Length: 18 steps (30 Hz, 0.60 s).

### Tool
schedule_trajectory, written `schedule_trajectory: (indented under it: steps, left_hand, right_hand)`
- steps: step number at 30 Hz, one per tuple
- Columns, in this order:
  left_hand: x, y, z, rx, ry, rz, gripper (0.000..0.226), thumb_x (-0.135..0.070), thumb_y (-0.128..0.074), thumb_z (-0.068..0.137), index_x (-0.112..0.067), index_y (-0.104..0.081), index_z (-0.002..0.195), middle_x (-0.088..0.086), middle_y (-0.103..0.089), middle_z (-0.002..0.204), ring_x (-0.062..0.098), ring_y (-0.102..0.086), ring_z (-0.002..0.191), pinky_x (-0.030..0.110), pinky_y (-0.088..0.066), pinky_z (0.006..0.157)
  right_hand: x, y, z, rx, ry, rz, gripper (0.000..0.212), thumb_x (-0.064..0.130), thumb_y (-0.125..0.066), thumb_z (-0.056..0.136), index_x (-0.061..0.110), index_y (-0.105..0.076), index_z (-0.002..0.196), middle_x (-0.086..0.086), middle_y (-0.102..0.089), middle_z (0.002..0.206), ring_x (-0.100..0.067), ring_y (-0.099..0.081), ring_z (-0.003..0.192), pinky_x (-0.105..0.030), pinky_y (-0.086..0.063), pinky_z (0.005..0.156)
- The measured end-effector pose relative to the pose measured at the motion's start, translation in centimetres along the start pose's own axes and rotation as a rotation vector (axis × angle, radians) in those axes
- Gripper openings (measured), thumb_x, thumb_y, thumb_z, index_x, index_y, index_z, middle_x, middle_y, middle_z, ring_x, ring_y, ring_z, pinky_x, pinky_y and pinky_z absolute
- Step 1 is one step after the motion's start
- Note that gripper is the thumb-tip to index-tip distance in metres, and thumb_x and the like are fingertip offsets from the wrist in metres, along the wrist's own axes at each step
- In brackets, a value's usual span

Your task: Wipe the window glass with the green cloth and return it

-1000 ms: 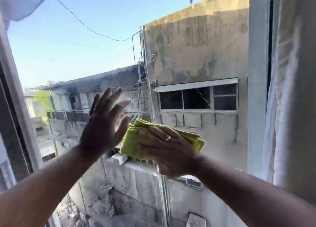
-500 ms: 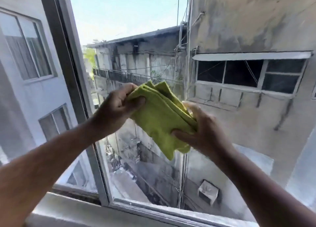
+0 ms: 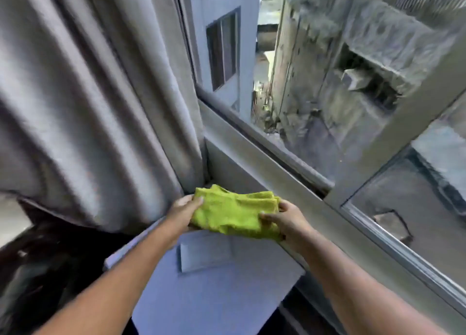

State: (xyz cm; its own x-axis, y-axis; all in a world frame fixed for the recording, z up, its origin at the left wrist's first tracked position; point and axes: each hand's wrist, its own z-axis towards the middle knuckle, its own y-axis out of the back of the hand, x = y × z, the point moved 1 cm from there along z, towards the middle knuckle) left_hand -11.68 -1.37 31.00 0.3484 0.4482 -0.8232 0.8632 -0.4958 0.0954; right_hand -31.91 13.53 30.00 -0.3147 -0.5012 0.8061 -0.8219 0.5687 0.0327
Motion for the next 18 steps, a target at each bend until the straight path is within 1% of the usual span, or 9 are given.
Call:
schedule_trajectory:
  steps: [2, 3, 5, 7, 8, 10, 11, 14, 18]
  left_hand:
    - [7.6, 2.9, 3.9, -0.07, 0.136, 0.008, 0.026, -0.02, -0.051, 0.104, -0.012, -0.062, 0.126, 0.008, -0.072, 0.104, 0.013, -0.068, 0.079, 0.023, -0.058, 0.055]
    - [11.3, 3.9, 5.7, -0.09, 0.183, 0.0, 0.027, -0.019, -0.051, 0.104, -0.008, -0.063, 0.126, 0.012, -0.073, 0.109, 0.017, -0.067, 0.084, 0.026, -0.06, 0.062]
    - [17.3, 5.5, 8.9, -0.142, 0.242, 0.005, 0.027, -0.017, -0.052, 0.104, -0.003, -0.065, 0.123, 0.021, -0.071, 0.119, 0.022, -0.064, 0.095, 0.041, -0.058, 0.085]
    - [22.4, 6.5, 12.1, -0.166, 0.285, 0.003, 0.026, -0.017, -0.054, 0.103, -0.001, -0.066, 0.12, 0.022, -0.071, 0.119, 0.022, -0.062, 0.098, 0.045, -0.053, 0.093]
    - [24.7, 6.8, 13.6, -0.174, 0.302, 0.0, 0.026, -0.017, -0.055, 0.102, 0.0, -0.066, 0.119, 0.021, -0.071, 0.115, 0.022, -0.062, 0.098, 0.046, -0.053, 0.094]
    - [28.5, 7.6, 16.7, -0.204, 0.315, 0.028, 0.026, -0.014, -0.056, 0.101, 0.006, -0.066, 0.116, 0.021, -0.07, 0.108, 0.022, -0.061, 0.096, 0.05, -0.054, 0.093]
    - [30.2, 7.9, 18.2, -0.214, 0.313, 0.042, 0.026, -0.012, -0.057, 0.101, 0.009, -0.066, 0.114, 0.02, -0.069, 0.103, 0.022, -0.06, 0.094, 0.046, -0.054, 0.088]
    - [33.3, 8.7, 21.4, -0.214, 0.306, 0.075, 0.023, -0.006, -0.061, 0.096, 0.011, -0.068, 0.11, 0.012, -0.066, 0.094, 0.019, -0.057, 0.088, 0.032, -0.045, 0.077]
    - [32.7, 8.8, 21.3, -0.285, 0.341, 0.146, 0.024, -0.006, -0.066, 0.087, -0.004, -0.075, 0.11, 0.012, -0.076, 0.101, 0.02, -0.068, 0.089, 0.031, -0.052, 0.081]
  right_hand:
    - [-4.8, -3.9, 5.2, -0.043, -0.056, -0.131, 0.032, -0.001, -0.078, 0.078, 0.003, -0.069, 0.109, -0.011, -0.071, 0.094, -0.014, -0.063, 0.066, -0.017, -0.049, 0.046]
    - [-7.2, -5.5, 7.8, -0.051, -0.082, -0.176, 0.032, -0.001, -0.081, 0.077, 0.003, -0.07, 0.106, -0.012, -0.071, 0.094, -0.013, -0.062, 0.065, -0.015, -0.047, 0.043]
    - [-11.4, -8.0, 12.4, -0.051, -0.117, -0.253, 0.035, 0.0, -0.084, 0.074, 0.003, -0.069, 0.105, -0.016, -0.07, 0.098, -0.017, -0.063, 0.07, -0.014, -0.051, 0.047]
    - [-15.6, -10.1, 16.8, -0.052, -0.148, -0.345, 0.042, 0.002, -0.086, 0.073, 0.0, -0.069, 0.111, -0.019, -0.071, 0.103, -0.028, -0.068, 0.083, -0.024, -0.061, 0.064]
    - [-17.6, -10.9, 18.8, -0.061, -0.159, -0.375, 0.046, 0.004, -0.087, 0.072, 0.0, -0.068, 0.113, -0.019, -0.071, 0.104, -0.031, -0.069, 0.087, -0.031, -0.063, 0.072]
    - [-21.0, -11.9, 22.2, -0.075, -0.169, -0.403, 0.048, 0.006, -0.089, 0.07, 0.001, -0.068, 0.114, -0.017, -0.071, 0.098, -0.027, -0.069, 0.08, -0.03, -0.063, 0.068]
    - [-22.8, -12.3, 23.7, -0.068, -0.177, -0.42, 0.048, 0.008, -0.089, 0.07, 0.002, -0.068, 0.113, -0.017, -0.071, 0.097, -0.025, -0.069, 0.078, -0.029, -0.062, 0.068]
    - [-26.4, -13.1, 26.3, -0.083, -0.208, -0.56, 0.045, 0.012, -0.086, 0.074, 0.006, -0.069, 0.114, -0.017, -0.072, 0.11, -0.031, -0.07, 0.098, -0.038, -0.059, 0.088]
    - [-26.3, -12.0, 25.3, -0.264, -0.162, -0.698, 0.042, 0.012, -0.065, 0.088, 0.01, -0.059, 0.129, -0.016, -0.069, 0.122, -0.029, -0.066, 0.105, -0.022, -0.042, 0.081]
